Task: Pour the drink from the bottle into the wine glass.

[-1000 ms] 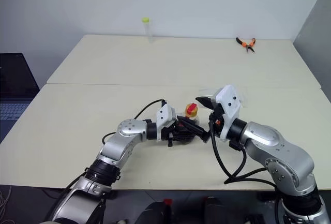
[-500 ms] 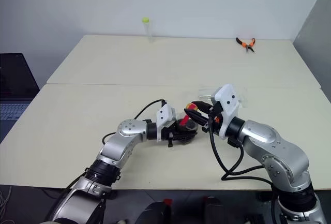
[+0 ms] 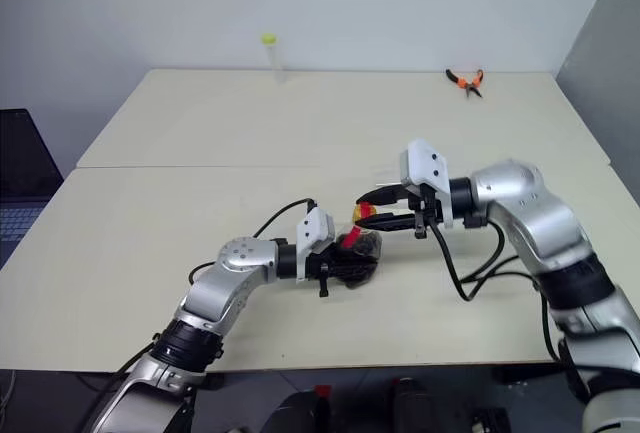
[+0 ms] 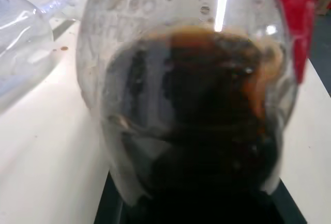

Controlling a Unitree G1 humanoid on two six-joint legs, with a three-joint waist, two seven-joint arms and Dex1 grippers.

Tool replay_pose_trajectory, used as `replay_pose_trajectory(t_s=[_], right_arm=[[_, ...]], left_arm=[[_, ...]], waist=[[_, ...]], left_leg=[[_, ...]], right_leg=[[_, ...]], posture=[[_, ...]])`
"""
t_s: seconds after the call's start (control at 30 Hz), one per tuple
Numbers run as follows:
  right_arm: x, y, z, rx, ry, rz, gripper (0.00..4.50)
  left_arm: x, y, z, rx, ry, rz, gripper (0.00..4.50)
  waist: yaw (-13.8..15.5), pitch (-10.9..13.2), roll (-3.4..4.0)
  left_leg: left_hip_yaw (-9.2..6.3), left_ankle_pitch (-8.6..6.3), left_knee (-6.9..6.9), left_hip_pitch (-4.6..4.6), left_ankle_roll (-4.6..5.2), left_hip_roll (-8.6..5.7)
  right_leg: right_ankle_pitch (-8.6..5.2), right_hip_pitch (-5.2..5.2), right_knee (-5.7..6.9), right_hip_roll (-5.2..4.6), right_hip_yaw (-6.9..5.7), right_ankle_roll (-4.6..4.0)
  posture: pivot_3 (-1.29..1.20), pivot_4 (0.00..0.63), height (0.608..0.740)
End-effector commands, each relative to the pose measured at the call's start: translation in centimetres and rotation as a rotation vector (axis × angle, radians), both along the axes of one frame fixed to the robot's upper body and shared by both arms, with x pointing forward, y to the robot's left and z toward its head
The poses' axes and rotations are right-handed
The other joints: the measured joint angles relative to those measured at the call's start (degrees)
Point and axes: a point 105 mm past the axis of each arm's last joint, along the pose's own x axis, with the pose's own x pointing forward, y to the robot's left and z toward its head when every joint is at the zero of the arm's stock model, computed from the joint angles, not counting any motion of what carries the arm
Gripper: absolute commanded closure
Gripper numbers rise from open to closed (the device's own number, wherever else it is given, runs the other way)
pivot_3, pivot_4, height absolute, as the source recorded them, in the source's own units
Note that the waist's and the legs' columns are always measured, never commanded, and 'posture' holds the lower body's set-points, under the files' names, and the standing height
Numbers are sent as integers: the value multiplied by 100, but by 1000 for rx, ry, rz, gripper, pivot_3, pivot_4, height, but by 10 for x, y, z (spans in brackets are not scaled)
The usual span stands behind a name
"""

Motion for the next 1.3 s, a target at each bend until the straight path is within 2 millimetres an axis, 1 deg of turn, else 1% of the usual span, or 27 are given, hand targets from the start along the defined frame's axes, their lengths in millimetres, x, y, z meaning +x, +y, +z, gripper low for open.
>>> replay_pose_trajectory(t_s=[0.03,0.13,0.2,0.27,0.33,0.43,0.5,0.57,0.67,0.77,0.83,0.93,1.07,1.17,1.3], right_arm=[[14,-17,-1,-89,-24,-35,3272],[5,-11,8,-28,23,-27,3272],[-7,-9,14,43,117,-44,3272],[-21,-7,21,153,173,-77,2536],[-31,-8,28,241,192,-124,1881],[-44,-14,36,358,199,-213,804],[-51,-18,42,470,190,-299,66],[-58,-18,37,537,182,-397,0],[-62,-9,20,559,149,-539,0],[-53,-3,8,597,114,-692,0],[-47,-1,6,649,99,-764,0],[-44,2,5,684,83,-808,0],[-44,2,-1,682,91,-826,0],[-46,3,-7,665,111,-815,0],[-48,6,-11,649,134,-799,0]], left_arm=[[-19,-15,19,-58,-62,-122,3494],[-16,-15,19,-59,-67,-104,3494],[-13,-14,18,-57,-72,-91,3494],[-8,-13,19,-57,-89,-68,3495],[-2,-12,20,-55,-115,-48,3516],[3,-12,21,-54,-140,-31,3530],[6,-13,21,-57,-150,-20,3530],[8,-13,21,-54,-159,-12,3530],[10,-13,19,-45,-166,-11,3533],[11,-13,18,-41,-166,-14,3548],[11,-14,17,-35,-168,-20,3548],[12,-13,17,-32,-168,-21,3548],[13,-13,15,-28,-166,-21,3553],[14,-13,14,-26,-166,-17,3592],[15,-12,14,-26,-165,-11,3598]], waist=[[25,0,0],[67,0,0],[91,0,0],[118,0,-1],[139,1,0],[177,1,0],[190,1,-1],[205,0,0],[197,0,0],[169,0,0],[158,-1,2],[119,-1,2],[110,-1,2],[108,-1,1],[97,-1,1]], left_leg=[[-2,0,1,-3,-1,-2],[-2,6,6,-9,-11,-6],[-5,10,8,-11,-18,-6],[-11,10,7,-17,-19,-6],[-22,12,12,-28,-22,-8],[-18,11,13,-28,-20,-13],[-21,2,11,-28,-5,-13],[-18,1,10,-26,-3,-11],[-9,1,8,-24,-3,-12],[-7,1,10,-19,-3,-12],[-10,3,10,-16,-6,-8],[-8,11,9,-14,-21,-9],[-7,12,9,-15,-22,-13],[-9,9,8,-15,-16,-12],[-9,2,8,-13,-3,-11]], right_leg=[[0,1,-2,-7,-2,0],[0,1,-7,-23,1,0],[1,0,-5,-31,0,-1],[1,-4,-5,-36,-3,-1],[1,-8,-5,-44,0,-1],[1,-9,-2,-48,0,-1],[1,-7,-3,-47,-3,-1],[1,-7,-3,-45,-2,-1],[1,-8,1,-43,-2,0],[0,-8,7,-37,-1,1],[0,-7,9,-23,-1,0],[0,-7,9,-15,1,0],[0,-4,2,-13,0,1],[0,-4,3,-12,-1,1],[0,-4,5,-10,-1,1]], posture=[[0,150,740],[0,150,740],[0,150,740],[0,150,740],[0,150,740],[0,150,740],[0,150,740],[0,150,740],[0,150,740],[0,150,740],[0,150,740],[0,150,740],[0,150,740],[0,150,740],[0,150,740]])
